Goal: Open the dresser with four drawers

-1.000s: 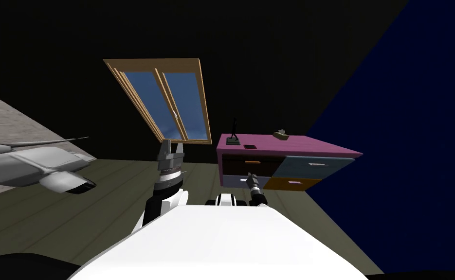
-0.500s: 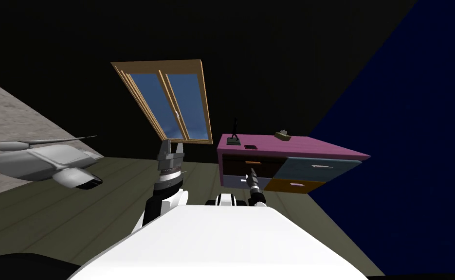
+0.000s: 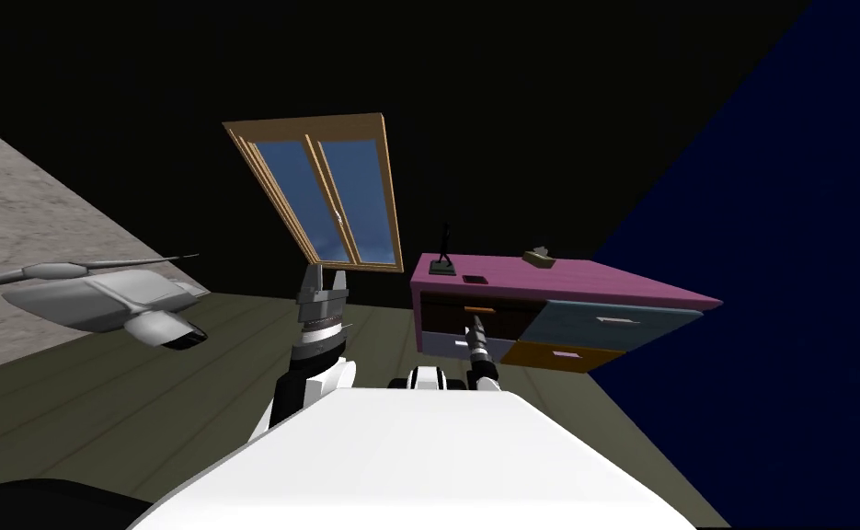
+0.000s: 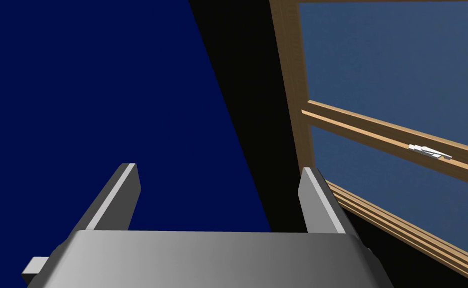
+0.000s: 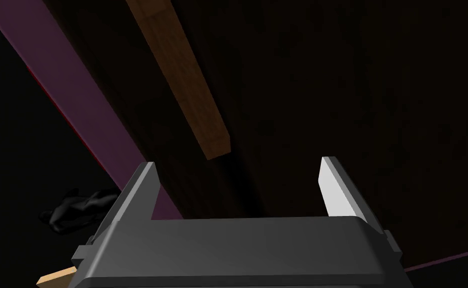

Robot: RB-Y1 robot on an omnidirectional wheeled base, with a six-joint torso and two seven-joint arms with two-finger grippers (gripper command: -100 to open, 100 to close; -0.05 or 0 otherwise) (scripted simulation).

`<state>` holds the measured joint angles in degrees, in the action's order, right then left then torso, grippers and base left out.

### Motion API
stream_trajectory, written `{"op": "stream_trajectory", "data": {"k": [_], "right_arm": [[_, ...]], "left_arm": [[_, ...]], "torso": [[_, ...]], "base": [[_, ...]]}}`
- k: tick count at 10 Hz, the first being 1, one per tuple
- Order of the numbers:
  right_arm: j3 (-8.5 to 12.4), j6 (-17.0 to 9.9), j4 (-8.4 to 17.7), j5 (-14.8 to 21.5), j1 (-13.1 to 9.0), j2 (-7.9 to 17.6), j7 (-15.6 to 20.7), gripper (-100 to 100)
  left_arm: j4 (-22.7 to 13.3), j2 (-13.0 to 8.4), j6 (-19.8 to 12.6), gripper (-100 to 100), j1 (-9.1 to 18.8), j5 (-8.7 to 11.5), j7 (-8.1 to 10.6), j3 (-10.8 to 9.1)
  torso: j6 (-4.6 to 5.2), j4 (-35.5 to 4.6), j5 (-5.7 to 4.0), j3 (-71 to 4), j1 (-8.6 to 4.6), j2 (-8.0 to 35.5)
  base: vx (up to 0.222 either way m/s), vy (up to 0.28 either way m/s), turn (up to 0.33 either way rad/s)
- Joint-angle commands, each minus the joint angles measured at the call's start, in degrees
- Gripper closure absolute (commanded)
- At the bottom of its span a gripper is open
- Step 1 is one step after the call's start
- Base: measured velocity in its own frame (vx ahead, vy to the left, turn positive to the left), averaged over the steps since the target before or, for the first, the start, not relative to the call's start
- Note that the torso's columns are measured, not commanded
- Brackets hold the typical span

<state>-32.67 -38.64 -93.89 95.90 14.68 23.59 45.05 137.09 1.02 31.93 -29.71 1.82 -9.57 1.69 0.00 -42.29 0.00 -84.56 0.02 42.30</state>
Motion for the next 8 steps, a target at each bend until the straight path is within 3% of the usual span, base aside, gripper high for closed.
{"op": "stream_trajectory", "data": {"k": [1,8], "right_arm": [[-0.24,-1.99,2.61,2.71,-1.58,-0.84,-1.25,-100],[-0.84,-7.82,10.64,10.79,-6.63,-3.62,-4.6,-100]], "left_arm": [[0.0,0.0,0.0,0,0.0,0.0,0.0,0.0],[0.0,0.0,0.0,0,0.0,0.0,0.0,0.0]], "torso": [[0.0,0.01,0.0,-0.02,-0.02,-0.02],[0.0,0.0,-0.01,-0.01,-0.03,-0.01]], "base": [[0.009,-0.025,0.05],[0.007,-0.03,0.058]]}}
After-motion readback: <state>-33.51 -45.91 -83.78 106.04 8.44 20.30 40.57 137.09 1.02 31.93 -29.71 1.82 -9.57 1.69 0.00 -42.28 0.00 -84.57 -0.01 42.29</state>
